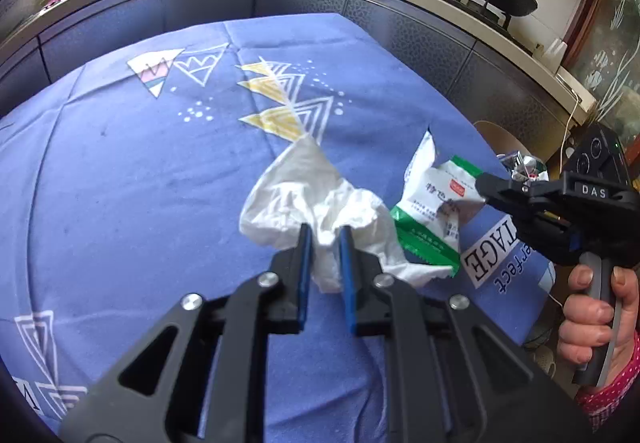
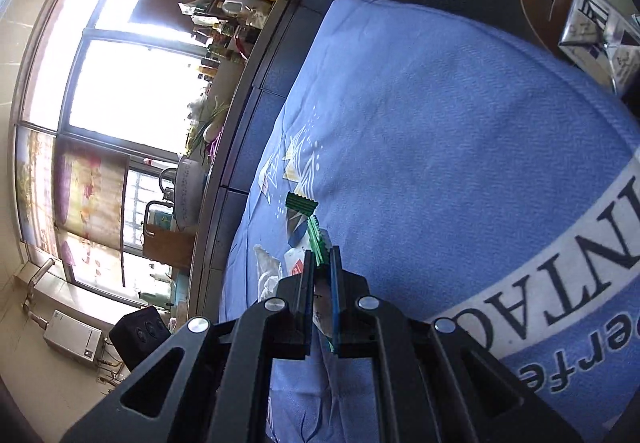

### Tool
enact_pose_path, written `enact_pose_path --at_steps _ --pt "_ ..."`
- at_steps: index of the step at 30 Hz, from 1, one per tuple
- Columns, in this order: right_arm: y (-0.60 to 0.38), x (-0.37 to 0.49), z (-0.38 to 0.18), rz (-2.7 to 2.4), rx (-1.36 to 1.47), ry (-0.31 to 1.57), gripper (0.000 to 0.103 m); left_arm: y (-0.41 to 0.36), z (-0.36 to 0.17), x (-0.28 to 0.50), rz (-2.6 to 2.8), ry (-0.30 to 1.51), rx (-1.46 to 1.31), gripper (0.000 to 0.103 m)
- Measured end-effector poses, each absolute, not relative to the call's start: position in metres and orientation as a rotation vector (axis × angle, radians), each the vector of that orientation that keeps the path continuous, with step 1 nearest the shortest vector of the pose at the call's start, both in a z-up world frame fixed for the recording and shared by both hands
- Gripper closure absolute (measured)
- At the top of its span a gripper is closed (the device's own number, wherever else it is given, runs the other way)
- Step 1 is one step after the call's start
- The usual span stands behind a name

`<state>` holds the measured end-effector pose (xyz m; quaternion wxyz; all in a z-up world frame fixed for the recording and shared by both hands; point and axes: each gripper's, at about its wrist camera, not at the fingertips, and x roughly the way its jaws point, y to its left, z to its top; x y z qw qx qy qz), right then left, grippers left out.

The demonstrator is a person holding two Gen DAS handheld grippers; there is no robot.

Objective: Collect trash
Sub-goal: 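Carry the tissue with the left tool while the right carries the packet to the bin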

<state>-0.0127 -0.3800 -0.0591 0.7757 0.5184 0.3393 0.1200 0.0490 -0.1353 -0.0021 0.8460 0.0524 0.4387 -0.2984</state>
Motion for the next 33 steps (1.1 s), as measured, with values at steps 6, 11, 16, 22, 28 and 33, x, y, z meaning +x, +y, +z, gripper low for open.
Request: enact_pose_path --at_steps 6,11,16,22,28,33 --pt "-0.403 -0.021 -0.067 0.256 1.164 0.696 0.097 -0.162 -0.004 0.05 -0.649 0.937 0.166 0.09" --pt "-0.428 -0.033 -0.06 0.243 1.178 0.632 0.097 -0.186 0.001 0.051 -0.675 0.931 0.203 0.09" --pt "-0.459 -0.05 -0.048 0.193 1.168 0.557 0.097 -0.223 0.01 0.052 -0.728 0.911 0.244 0.09" --pt "-0.511 -0.086 -0.039 0.055 1.151 0.451 0.097 -0.285 0.025 0.056 -0.811 0.875 0.301 0.09" --pt "-0.558 -0.121 -0.048 -0.107 1.109 0.383 0.097 -0.369 0.039 0.058 -0.915 0.811 0.38 0.09" --pt "-0.564 -0.123 -0.059 -0.182 1.031 0.415 0.097 -0.441 0.031 0.063 -0.993 0.812 0.444 0.089"
